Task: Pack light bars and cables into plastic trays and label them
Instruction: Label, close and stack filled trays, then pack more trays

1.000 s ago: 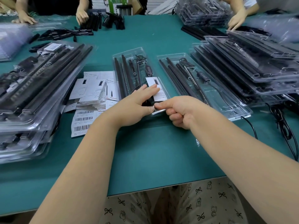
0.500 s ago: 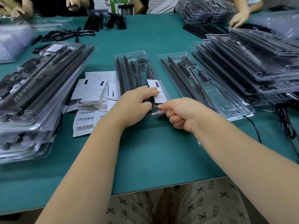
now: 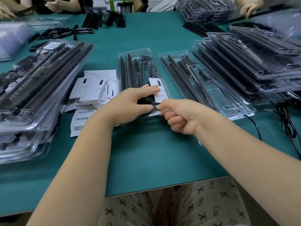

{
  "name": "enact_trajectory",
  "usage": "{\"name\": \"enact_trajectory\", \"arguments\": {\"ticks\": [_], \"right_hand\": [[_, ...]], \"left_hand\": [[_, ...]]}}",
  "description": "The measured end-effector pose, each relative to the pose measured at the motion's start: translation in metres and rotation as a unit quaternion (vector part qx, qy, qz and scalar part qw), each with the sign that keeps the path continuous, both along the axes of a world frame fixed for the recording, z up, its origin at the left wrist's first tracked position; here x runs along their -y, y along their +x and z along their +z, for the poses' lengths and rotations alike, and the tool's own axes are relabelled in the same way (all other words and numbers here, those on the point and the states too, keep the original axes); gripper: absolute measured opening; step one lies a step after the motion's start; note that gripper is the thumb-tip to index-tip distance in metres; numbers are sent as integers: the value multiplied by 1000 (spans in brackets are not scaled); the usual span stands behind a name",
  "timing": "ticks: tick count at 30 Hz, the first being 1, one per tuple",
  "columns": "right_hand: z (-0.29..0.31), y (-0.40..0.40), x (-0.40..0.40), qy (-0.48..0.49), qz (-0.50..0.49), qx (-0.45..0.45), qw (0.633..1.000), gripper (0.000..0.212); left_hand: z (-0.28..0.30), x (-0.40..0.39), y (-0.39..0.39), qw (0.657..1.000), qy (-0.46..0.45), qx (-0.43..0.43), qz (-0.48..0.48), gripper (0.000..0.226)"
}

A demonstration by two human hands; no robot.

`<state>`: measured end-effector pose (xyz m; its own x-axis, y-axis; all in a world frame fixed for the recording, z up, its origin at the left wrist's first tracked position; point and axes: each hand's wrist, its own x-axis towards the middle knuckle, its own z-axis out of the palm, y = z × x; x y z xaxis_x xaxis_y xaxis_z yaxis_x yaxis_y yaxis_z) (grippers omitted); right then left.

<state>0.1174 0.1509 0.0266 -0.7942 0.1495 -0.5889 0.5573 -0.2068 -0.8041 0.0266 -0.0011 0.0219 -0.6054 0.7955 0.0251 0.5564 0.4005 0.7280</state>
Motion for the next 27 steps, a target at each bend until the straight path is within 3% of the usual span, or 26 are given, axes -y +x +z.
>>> {"name": "enact_trajectory", "arguments": {"ticks": [5, 13, 16, 18, 20, 22, 27], "right_hand": [[2, 2, 6, 33, 47, 15, 998, 27], [2, 4, 10, 28, -49, -6, 998, 21], [2, 5, 12, 28, -75, -26, 996, 20], [3, 5, 13, 42, -84, -43, 995, 23], [13, 4, 12, 89, -86, -64, 990, 25], [27, 3, 8, 176, -89, -83, 977, 30], [54, 7, 9, 389, -42, -119, 913, 24]], "left_hand": [[3, 6, -1, 1000, 4, 21, -10, 59], [0, -1, 2, 1000, 12, 12, 8, 57], [-1, -8, 8, 994, 72, 38, 71, 48], [-1, -16, 11, 984, 107, -16, 144, 35], [3, -22, 13, 971, 119, -105, 178, 27], [7, -24, 14, 970, 124, -124, 166, 40], [27, -34, 12, 958, 135, 15, 250, 64]]}}
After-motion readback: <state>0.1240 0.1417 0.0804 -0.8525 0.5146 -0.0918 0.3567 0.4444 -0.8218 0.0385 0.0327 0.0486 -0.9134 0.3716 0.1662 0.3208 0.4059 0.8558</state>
